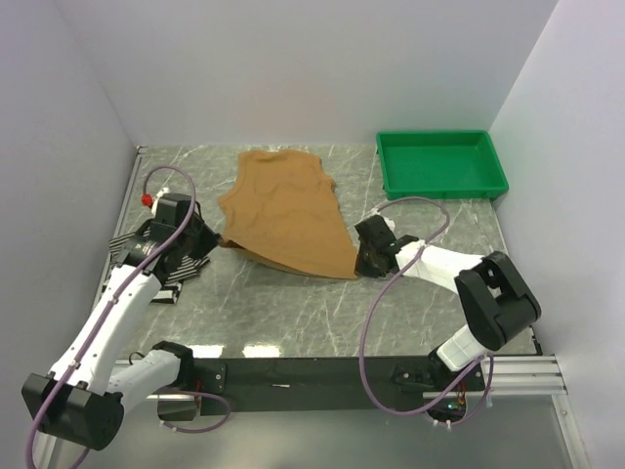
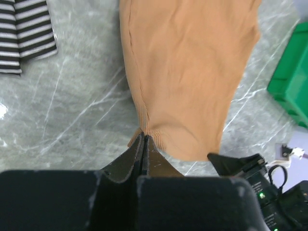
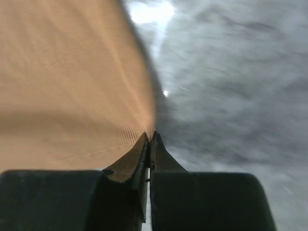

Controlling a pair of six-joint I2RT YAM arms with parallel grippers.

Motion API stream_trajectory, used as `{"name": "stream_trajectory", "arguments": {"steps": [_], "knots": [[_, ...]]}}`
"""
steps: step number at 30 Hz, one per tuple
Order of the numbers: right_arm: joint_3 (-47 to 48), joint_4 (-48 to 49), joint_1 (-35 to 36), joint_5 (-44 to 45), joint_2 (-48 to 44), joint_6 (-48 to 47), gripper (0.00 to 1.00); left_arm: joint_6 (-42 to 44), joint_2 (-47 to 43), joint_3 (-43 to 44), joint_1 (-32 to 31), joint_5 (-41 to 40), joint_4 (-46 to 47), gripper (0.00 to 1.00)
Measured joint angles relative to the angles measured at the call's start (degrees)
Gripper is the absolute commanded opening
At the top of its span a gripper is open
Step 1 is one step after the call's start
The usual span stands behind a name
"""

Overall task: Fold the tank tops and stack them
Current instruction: Flatten the tank top out

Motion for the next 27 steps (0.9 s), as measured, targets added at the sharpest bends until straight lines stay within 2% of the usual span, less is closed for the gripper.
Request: {"name": "stream_trajectory", "arguments": {"steps": [5, 8, 13, 16, 21, 27], "knots": [[5.40, -11.85, -1.09, 5.68, -6.14, -1.49, 0.00, 1.55, -0.85, 2.69, 2.62, 0.85, -0.31, 0.00], [14.25, -17.29, -2.01, 9.27, -12.83, -3.21, 0.00, 2.43, -1.60, 5.66, 3.91, 1.22, -1.11, 0.01], [30.32, -20.52, -2.29, 13.00, -21.99, -6.75, 0.00, 2.80, -5.16, 10.19, 4.26, 1.53, -1.22, 0.01], [38.99, -21.35, -2.36, 13.88, -24.48, -9.18, 0.00, 2.32, -8.00, 12.61, 4.26, 1.88, -0.48, 0.01], [50.23, -20.87, -2.54, 13.38, -22.29, -13.53, 0.00, 0.26, -9.62, 15.76, 4.26, 1.55, 4.68, 0.01], [65.48, -18.23, -8.76, 5.46, -9.01, -16.61, 0.00, -1.38, -3.45, 20.46, 4.26, -0.42, 17.16, 0.00]]}}
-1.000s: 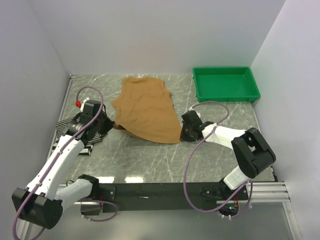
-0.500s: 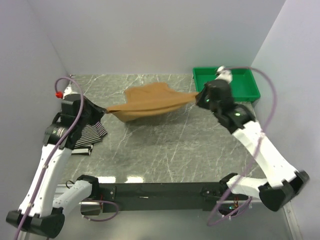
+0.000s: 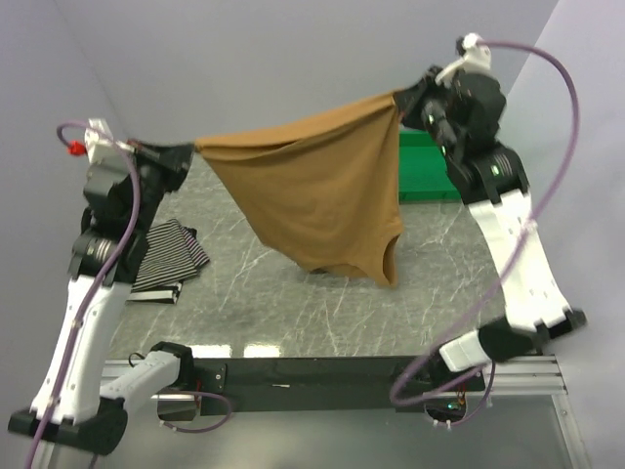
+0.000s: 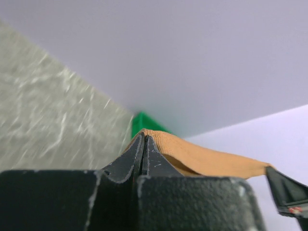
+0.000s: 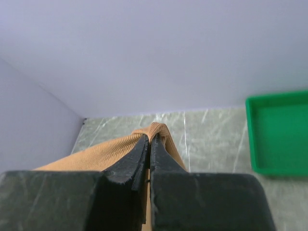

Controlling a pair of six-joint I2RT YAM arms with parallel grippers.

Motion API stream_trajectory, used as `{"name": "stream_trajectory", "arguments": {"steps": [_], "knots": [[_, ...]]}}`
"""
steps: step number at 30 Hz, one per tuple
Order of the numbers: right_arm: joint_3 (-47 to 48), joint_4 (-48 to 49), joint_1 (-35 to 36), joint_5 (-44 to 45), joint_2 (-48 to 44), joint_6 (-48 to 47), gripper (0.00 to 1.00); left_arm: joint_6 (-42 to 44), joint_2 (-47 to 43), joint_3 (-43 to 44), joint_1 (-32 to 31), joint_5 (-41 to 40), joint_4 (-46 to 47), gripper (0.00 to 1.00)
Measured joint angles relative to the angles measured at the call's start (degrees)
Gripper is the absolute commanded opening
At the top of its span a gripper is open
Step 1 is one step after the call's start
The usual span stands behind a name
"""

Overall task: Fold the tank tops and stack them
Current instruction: Flatten the tank top out

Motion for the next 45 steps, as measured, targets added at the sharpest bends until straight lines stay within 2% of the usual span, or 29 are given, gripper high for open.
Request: {"name": "stream_trajectory", "arguments": {"steps": [6, 11, 15, 20, 23, 26, 28, 32, 36, 39, 45], "knots": [[15.89, 3.15, -5.20, -10.47, 17.18, -0.94, 0.00, -0.76, 15.30, 7.96, 2.21, -0.72, 13.92, 0.00], [31.43, 7.23, -9.03, -19.06, 31.12, 1.60, 0.00, -2.75, 31.26, 19.06, 6.14, 4.33, 23.30, 0.01], [31.28, 12.70, -11.63, -23.15, 33.33, 4.50, 0.00, -4.33, 40.11, 27.06, 9.01, 9.53, 26.97, 0.01], [29.59, 16.04, -12.50, -25.68, 32.22, 6.08, 0.00, -4.46, 38.53, 26.03, 12.46, 12.79, 27.89, 0.01], [22.60, 15.21, -12.33, -26.91, 28.22, 6.16, 0.00, -5.14, 29.64, 14.49, 13.51, 13.97, 29.24, 0.01], [8.68, 12.48, -12.17, -26.84, 21.79, 5.75, 0.00, -6.05, 20.26, 0.66, 13.66, 15.91, 30.34, 0.01], [-4.35, 10.58, -12.17, -25.75, 16.92, 5.33, 0.00, -6.75, 14.71, -9.70, 13.51, 18.49, 30.56, 0.01], [-27.47, 6.43, -11.65, -21.46, 12.63, 4.37, 0.00, -7.19, 8.74, -28.98, 12.15, 22.16, 29.57, 0.01], [-44.44, 1.81, -9.97, -16.76, 12.98, 3.52, 0.00, -7.17, 5.97, -45.11, 8.94, 24.98, 21.75, 0.01], [-51.15, -0.63, -7.78, -13.81, 13.00, 3.39, 0.00, -7.21, 3.30, -50.51, 5.81, 25.83, 15.26, 0.01], [-55.01, -1.81, -4.72, -9.38, 12.94, 4.26, 0.00, -7.17, -0.31, -51.25, 0.94, 25.62, 7.82, 0.01]]}}
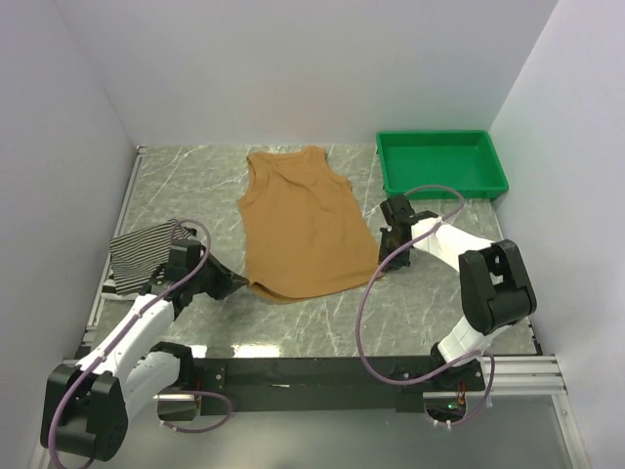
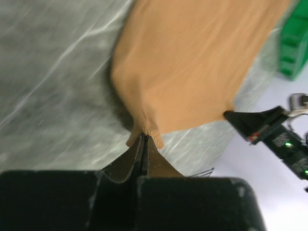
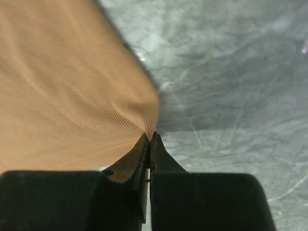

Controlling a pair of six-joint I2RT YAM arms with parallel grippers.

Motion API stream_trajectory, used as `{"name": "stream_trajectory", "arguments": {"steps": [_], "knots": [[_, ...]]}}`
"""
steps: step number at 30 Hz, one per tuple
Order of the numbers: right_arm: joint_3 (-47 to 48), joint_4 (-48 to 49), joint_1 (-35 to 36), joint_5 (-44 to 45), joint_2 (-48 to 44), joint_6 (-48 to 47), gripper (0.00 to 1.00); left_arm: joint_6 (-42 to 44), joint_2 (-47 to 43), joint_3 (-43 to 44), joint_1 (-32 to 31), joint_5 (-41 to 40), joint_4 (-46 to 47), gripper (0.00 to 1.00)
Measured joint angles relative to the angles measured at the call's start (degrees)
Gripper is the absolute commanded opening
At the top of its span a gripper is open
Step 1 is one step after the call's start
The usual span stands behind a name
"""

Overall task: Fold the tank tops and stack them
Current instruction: Flatten the tank top out

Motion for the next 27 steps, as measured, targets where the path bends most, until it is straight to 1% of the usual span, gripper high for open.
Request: {"name": "stream_trajectory", "arguments": {"steps": [2, 4, 6, 7, 8, 9, 10, 11, 13, 15, 18, 19, 20, 21, 24, 26, 27], "knots": [[-0.81, -0.15, 0.28, 1.22, -0.33, 0.70, 0.01, 0.00, -0.26, 0.00, -0.59, -0.35, -2.97, 0.01], [-1.97, -0.52, 0.35, 2.32, -1.18, 1.33, 0.04, -0.04, -0.74, -0.02, -0.72, -0.52, -6.05, 0.01], [-3.04, -1.49, 0.37, 3.48, -2.71, 2.05, 0.09, -0.07, -1.79, -0.22, -0.79, -0.48, -8.22, 0.01], [-3.48, -1.90, 0.37, 3.85, -3.50, 2.25, 0.16, -0.07, -2.54, -0.52, -0.87, -0.37, -8.96, 0.02], [-4.00, -2.12, 0.37, 4.13, -4.37, 2.51, 0.20, -0.04, -3.08, -0.83, -0.98, -0.26, -9.64, 0.07], [-4.44, -2.36, 0.37, 4.35, -5.01, 2.62, 0.24, 0.02, -3.52, -1.25, -1.07, 0.00, -10.32, 0.21], [-5.11, -2.58, 0.37, 4.68, -5.95, 2.75, 0.32, 0.26, -3.80, -1.60, -1.16, 0.17, -10.88, 0.28], [-5.81, -2.73, 0.37, 4.98, -6.86, 2.93, 0.36, 0.50, -3.96, -1.92, -1.20, 0.46, -11.63, 0.39], [-7.06, -3.52, 0.37, 5.49, -8.92, 3.06, 0.40, 1.25, -4.09, -2.27, -1.29, 0.83, -13.42, 0.48], [-7.98, -4.59, 0.83, 6.36, -11.91, 3.58, 0.42, 2.14, -4.57, -2.14, -1.29, 0.98, -14.95, 0.57], [-7.50, -6.10, 3.67, 8.57, -17.35, 5.05, 0.43, 3.76, -5.51, -0.33, -1.29, 0.26, -17.92, 0.57], [-6.60, -6.64, 6.14, 9.55, -18.69, 5.73, 0.42, 4.24, -5.60, 0.81, -1.29, -0.24, -18.51, 0.57], [-5.29, -7.06, 9.18, 10.05, -19.45, 6.67, 0.42, 5.07, -5.64, 2.62, -1.18, -1.05, -19.04, 0.53], [-3.45, -7.30, 12.72, 10.23, -19.67, 7.63, 0.42, 5.81, -5.09, 4.59, -0.70, -1.73, -19.52, 0.52], [3.74, -6.25, 23.34, 10.93, -17.29, 10.43, 0.40, 8.70, -0.70, 12.44, 2.80, -3.08, -18.62, 0.47], [9.42, -5.35, 29.77, 11.58, -13.07, 11.98, 0.38, 10.86, 5.57, 18.67, 5.99, -3.15, -16.11, 0.47], [12.41, -4.46, 32.50, 11.74, -10.05, 12.61, 0.38, 11.96, 10.05, 22.38, 7.34, -3.69, -14.51, 0.47]]}}
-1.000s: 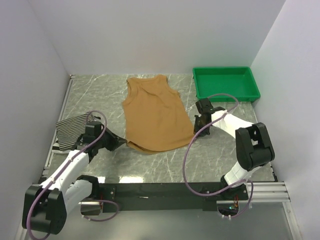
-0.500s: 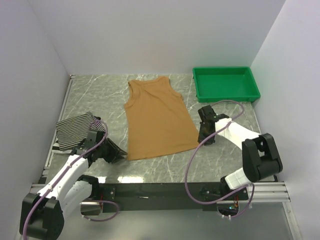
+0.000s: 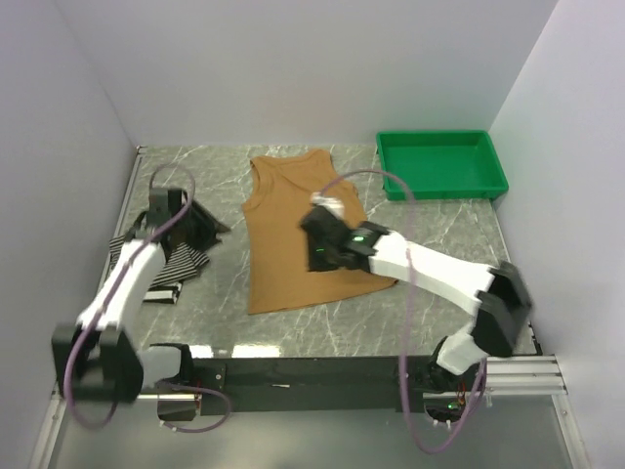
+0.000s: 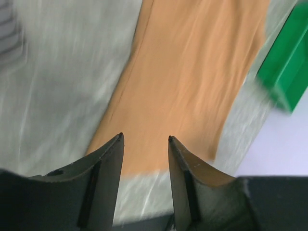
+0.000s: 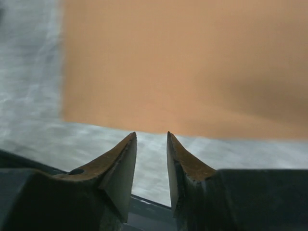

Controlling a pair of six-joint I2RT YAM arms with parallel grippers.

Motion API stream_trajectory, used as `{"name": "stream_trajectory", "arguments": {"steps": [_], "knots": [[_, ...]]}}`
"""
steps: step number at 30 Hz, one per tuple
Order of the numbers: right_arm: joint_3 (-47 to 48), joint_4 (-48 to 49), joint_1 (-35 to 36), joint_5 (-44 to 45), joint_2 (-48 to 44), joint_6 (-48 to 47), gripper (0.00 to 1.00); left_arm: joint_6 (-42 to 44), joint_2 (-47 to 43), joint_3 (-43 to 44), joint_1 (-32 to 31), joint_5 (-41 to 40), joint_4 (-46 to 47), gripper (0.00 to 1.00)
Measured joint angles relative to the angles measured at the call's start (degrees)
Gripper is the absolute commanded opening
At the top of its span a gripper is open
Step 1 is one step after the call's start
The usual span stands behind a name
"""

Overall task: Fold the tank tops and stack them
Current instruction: Fold the tank top

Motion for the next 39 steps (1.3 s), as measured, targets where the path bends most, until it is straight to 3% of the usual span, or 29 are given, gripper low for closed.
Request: {"name": "stream_trajectory", "arguments": {"steps": [5, 10, 14, 28, 31, 32, 35, 39], "knots": [[13.46, 3.58, 10.51, 0.57, 16.96, 1.33, 0.36, 3.54, 19.61, 13.51, 2.73, -1.27, 8.39, 0.45], [23.04, 3.48, 16.44, 0.24, 29.79, 1.49, 0.36, 5.66, 39.34, 25.62, 3.32, -0.57, 12.98, 0.46], [28.50, 2.97, 19.12, 0.09, 35.82, 1.46, 0.36, 7.15, 47.56, 30.10, 3.32, 0.76, 13.92, 0.46], [33.68, 0.11, 20.59, -0.50, 43.71, 1.49, 0.37, 9.05, 49.88, 31.10, 3.32, 4.83, 19.06, 0.46], [33.73, -0.22, 20.74, -0.63, 44.70, 1.44, 0.29, 9.03, 50.95, 31.10, 3.32, 5.27, 19.26, 0.46], [33.73, -0.20, 20.74, -0.68, 44.68, 1.40, 0.16, 9.03, 51.19, 31.10, 3.30, 5.29, 19.26, 0.46], [32.89, 0.24, 20.74, -0.52, 44.44, 1.38, 0.00, 9.01, 51.21, 31.10, 3.19, 5.22, 19.43, 0.46], [26.40, 3.23, 20.74, -0.59, 40.41, 1.33, 0.00, 8.72, 51.04, 30.47, 2.47, 3.48, 19.80, 0.47]]}}
